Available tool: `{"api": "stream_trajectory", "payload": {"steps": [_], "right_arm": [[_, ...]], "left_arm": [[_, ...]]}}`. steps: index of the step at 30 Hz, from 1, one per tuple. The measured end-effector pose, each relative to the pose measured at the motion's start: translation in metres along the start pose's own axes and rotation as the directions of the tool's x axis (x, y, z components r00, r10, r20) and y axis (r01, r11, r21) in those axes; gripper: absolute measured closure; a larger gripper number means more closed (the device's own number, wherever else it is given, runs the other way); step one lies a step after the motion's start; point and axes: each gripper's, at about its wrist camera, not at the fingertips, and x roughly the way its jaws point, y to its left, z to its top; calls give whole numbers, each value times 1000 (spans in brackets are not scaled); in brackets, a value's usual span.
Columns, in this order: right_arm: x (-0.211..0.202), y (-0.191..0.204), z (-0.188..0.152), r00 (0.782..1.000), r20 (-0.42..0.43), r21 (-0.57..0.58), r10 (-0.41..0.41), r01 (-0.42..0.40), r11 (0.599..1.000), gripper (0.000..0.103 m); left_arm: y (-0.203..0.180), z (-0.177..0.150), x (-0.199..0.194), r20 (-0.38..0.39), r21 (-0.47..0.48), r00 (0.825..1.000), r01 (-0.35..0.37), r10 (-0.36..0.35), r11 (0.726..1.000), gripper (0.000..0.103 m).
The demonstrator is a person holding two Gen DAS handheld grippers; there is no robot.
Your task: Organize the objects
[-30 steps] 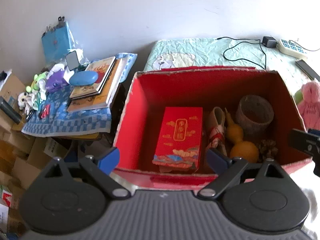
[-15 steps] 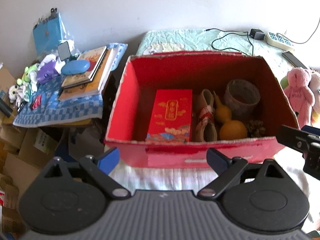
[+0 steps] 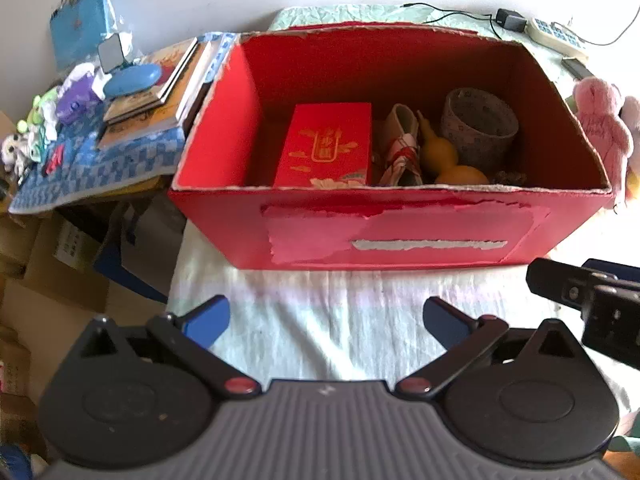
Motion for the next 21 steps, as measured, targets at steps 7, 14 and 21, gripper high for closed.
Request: {"api": "stream_trajectory", "payload": {"steps": [7,14,21], "right_arm": [[8,-5,-1,999,-35,0,-28,28,1000,45],[12,-8,1,997,-55,-14,-52,52,999,39],[14,-10,4,997,-61,-17,-56,55,998,39]], "left_arm": [[-4,3,7,-18,12,999,-29,30,999,1],[-7,3,16,-55,2,998,-16,16,1000,2],[-10,4,17,-61,2,998,-7,7,1000,5]]}}
